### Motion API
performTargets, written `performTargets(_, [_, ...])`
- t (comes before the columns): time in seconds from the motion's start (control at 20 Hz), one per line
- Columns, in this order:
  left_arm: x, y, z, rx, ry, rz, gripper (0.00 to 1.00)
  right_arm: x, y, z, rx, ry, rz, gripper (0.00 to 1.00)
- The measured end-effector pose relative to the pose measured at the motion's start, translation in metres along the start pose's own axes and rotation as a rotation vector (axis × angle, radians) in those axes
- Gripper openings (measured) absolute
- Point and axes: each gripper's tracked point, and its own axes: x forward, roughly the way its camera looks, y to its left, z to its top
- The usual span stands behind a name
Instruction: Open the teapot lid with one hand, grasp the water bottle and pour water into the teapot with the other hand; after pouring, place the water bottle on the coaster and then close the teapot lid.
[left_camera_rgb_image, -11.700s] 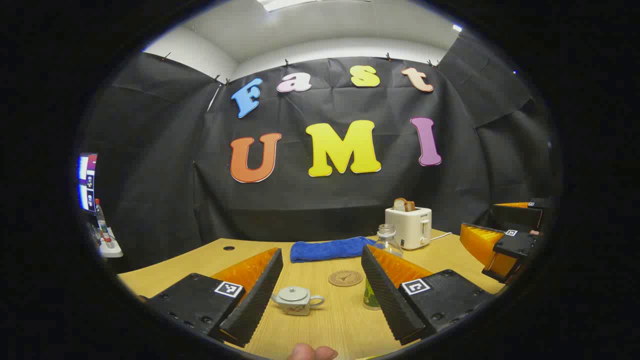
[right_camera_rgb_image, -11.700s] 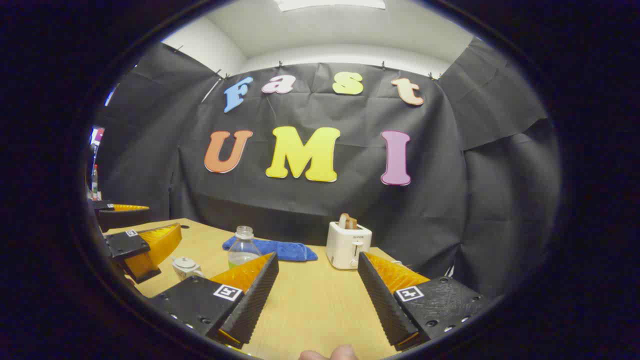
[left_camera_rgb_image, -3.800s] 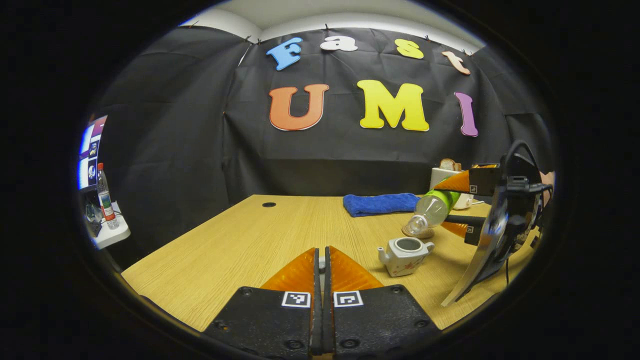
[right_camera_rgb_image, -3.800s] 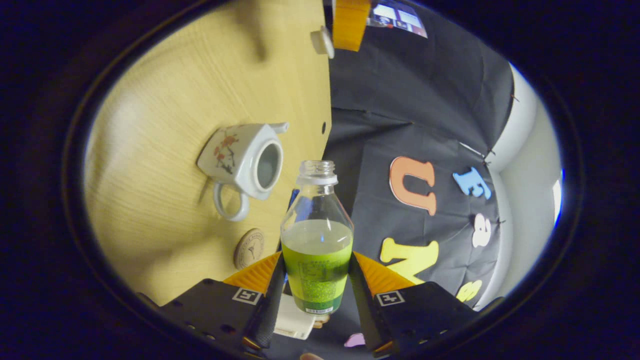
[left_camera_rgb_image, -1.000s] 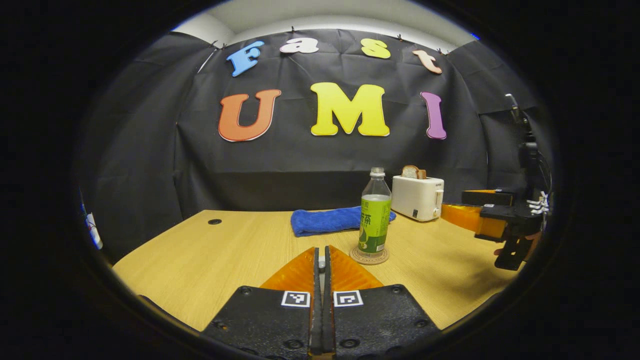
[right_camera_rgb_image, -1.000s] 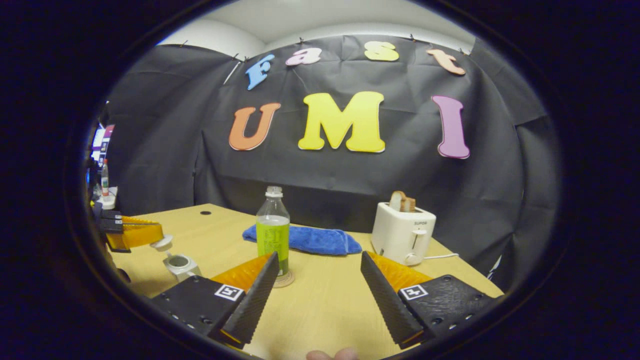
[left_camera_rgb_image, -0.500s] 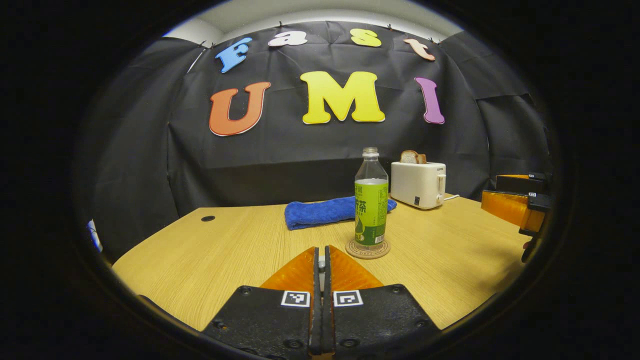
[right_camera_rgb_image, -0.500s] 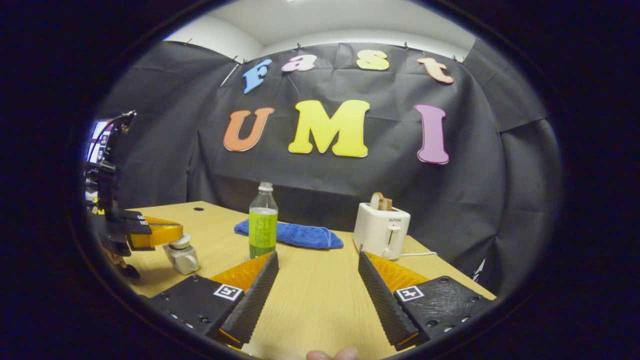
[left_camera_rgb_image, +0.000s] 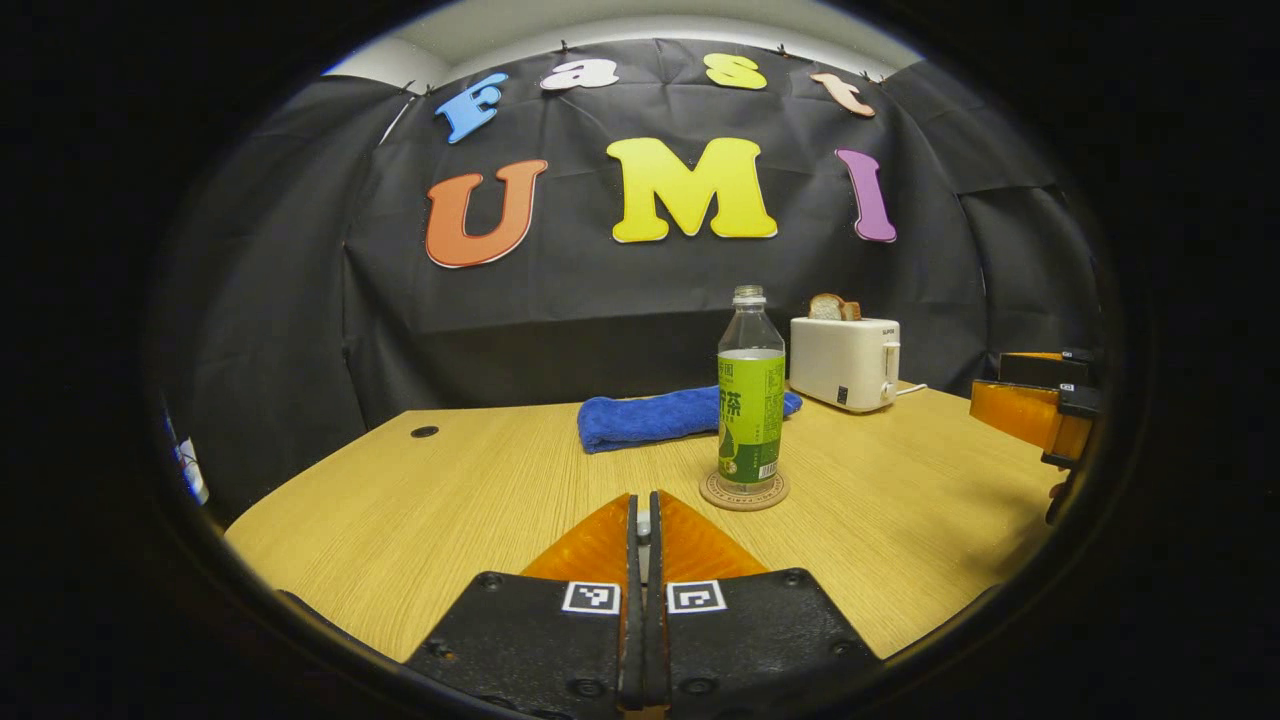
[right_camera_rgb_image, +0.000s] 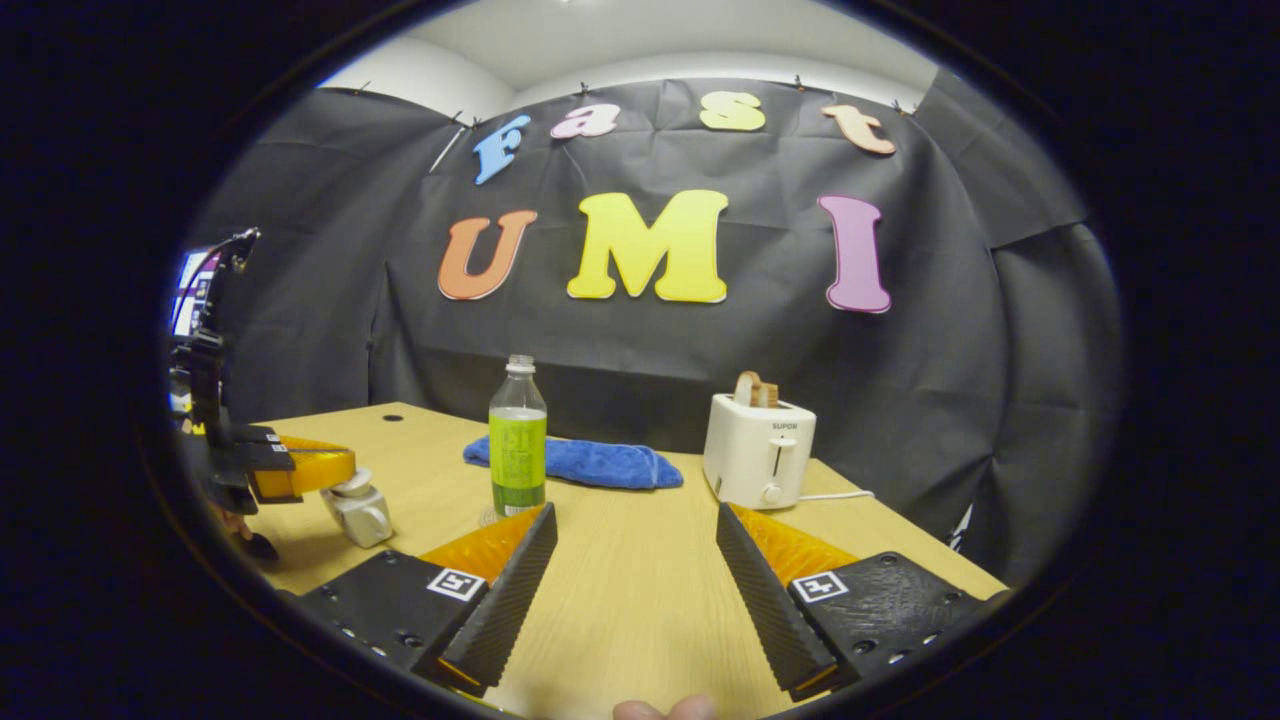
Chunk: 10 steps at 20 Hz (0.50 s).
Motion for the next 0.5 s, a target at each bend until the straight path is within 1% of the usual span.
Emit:
performTargets(0.1, [0.000, 0.000, 0.000, 0.006, 0.003, 0.006, 0.04, -0.001, 0.001, 0.000, 0.001, -0.003, 0.002, 0.95])
performTargets(0.2, [-0.002, 0.002, -0.001, 0.010, 0.009, 0.017, 0.04, -0.002, -0.001, 0.000, 0.002, -0.006, 0.002, 0.97])
performTargets(0.3, [-0.002, 0.003, -0.003, 0.002, 0.018, 0.021, 0.04, -0.003, -0.002, -0.001, 0.008, -0.005, -0.001, 0.95])
performTargets(0.5, [0.000, 0.003, -0.010, -0.018, 0.044, 0.027, 0.05, -0.006, -0.003, -0.001, 0.024, -0.006, 0.000, 0.95])
